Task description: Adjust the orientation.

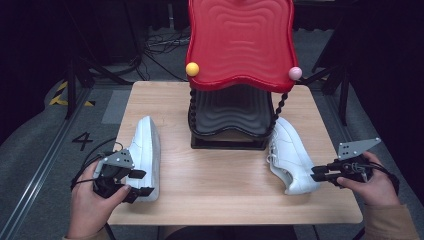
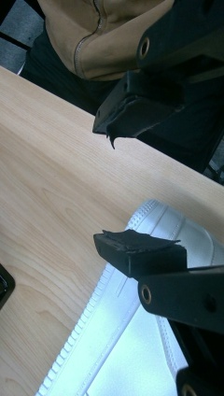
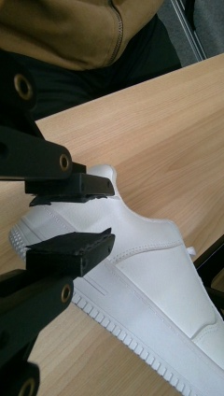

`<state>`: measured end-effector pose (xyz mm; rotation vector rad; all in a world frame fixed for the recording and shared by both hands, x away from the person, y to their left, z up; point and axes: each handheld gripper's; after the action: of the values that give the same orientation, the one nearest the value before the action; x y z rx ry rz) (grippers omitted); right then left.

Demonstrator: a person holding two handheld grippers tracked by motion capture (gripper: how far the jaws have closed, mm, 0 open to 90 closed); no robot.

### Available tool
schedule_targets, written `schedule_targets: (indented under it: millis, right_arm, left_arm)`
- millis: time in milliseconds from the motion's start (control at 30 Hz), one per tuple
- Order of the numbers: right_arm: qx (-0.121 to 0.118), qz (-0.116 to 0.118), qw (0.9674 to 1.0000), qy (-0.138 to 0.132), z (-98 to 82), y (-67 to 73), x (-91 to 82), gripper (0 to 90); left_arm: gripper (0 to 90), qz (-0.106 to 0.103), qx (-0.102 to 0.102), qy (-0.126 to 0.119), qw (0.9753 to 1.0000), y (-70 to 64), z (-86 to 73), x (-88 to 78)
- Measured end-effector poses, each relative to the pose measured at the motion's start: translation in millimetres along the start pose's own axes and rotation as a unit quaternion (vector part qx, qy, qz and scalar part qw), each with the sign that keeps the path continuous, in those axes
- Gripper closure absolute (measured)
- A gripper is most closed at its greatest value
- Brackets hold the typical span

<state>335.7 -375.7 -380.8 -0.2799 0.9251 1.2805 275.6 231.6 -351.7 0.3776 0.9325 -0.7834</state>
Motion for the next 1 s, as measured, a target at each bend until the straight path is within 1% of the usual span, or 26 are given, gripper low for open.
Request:
schedule_targets:
  millis: [100,133,267,300,333,433,467,500,533,567,600,633,833,867,933,967,1000]
  right_arm:
    - [0.001,0.000,1.0000,0.000,0.1,0.3,0.0,71.6]
    - [0.001,0.000,1.0000,-0.002,0.5,0.3,-0.1,71.6]
    - [0.003,0.003,1.0000,0.000,-0.3,-0.3,1.1,70.8]
    - [0.003,0.003,1.0000,0.000,-0.3,-0.3,1.1,70.8]
    - [0.003,0.003,1.0000,0.000,-0.5,-0.3,1.3,70.8]
    - [0.004,0.003,1.0000,0.001,-1.2,0.0,1.2,70.7]
    - [0.004,0.003,1.0000,0.001,-1.6,0.2,1.2,70.7]
    - [0.004,0.003,1.0000,0.002,-2.0,0.5,1.1,70.7]
    - [0.005,0.003,1.0000,0.002,-2.4,1.0,1.1,70.7]
    - [0.005,0.003,1.0000,0.002,-2.7,1.3,0.9,70.6]
    - [0.005,0.003,1.0000,0.002,-2.9,1.5,0.6,70.6]
    - [0.005,0.002,1.0000,0.001,-3.1,1.8,0.2,70.7]
    - [0.008,0.001,1.0000,0.004,-4.6,1.8,1.0,70.6]
    - [0.008,0.000,1.0000,0.004,-4.7,1.8,1.2,70.6]
    - [0.008,0.000,1.0000,0.004,-5.0,2.0,1.4,70.2]
    - [0.007,0.000,1.0000,0.003,-5.2,2.0,1.4,69.7]
    - [0.007,0.000,1.0000,0.002,-5.6,1.8,1.2,69.5]
  left_arm:
    - [43.9,0.002,0.003,0.001,1.0000,0.9,-0.1,1.0]
    - [43.9,-0.001,-0.002,0.001,1.0000,0.6,-0.3,1.2]
    - [46.7,0.004,-0.009,-0.004,0.9999,2.3,-0.3,1.4]
    - [48.6,0.004,-0.009,-0.004,0.9999,2.3,-0.3,1.4]
    - [48.6,0.005,-0.009,-0.002,0.9999,3.2,-0.4,1.1]
    - [60.7,0.005,-0.011,-0.005,0.9999,3.8,-0.9,1.8]
    - [65.4,0.009,-0.008,-0.006,0.9999,4.7,-1.0,1.9]
    - [72.0,0.012,-0.007,-0.006,0.9999,5.3,-1.3,2.4]
    - [77.1,0.020,-0.010,-0.002,0.9998,5.1,-1.6,3.0]
    - [83.6,0.027,-0.007,0.000,0.9996,5.2,-1.8,3.6]
    - [86.7,0.032,-0.002,0.002,0.9995,5.3,-2.0,4.1]
    - [88.8,0.031,0.000,0.000,0.9995,5.6,-2.0,4.3]
    - [90.0,0.030,0.000,-0.004,0.9995,8.7,-2.7,5.9]
    - [90.0,0.032,-0.003,-0.005,0.9995,9.0,-2.7,6.5]
    - [89.9,0.034,0.002,-0.007,0.9994,10.6,-2.1,7.0]
    - [89.9,0.032,-0.003,-0.009,0.9994,10.0,-2.0,8.1]
    - [90.0,0.037,0.001,-0.009,0.9993,10.7,-1.6,8.8]
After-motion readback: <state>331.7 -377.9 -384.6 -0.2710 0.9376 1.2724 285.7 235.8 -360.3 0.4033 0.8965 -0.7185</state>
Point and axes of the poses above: each handheld gripper's, and its own axes: x roughly forward along the jaws, z roughly out of its top, y roughly to its left, and after that the axes turned 12 degrees about z, right-handed
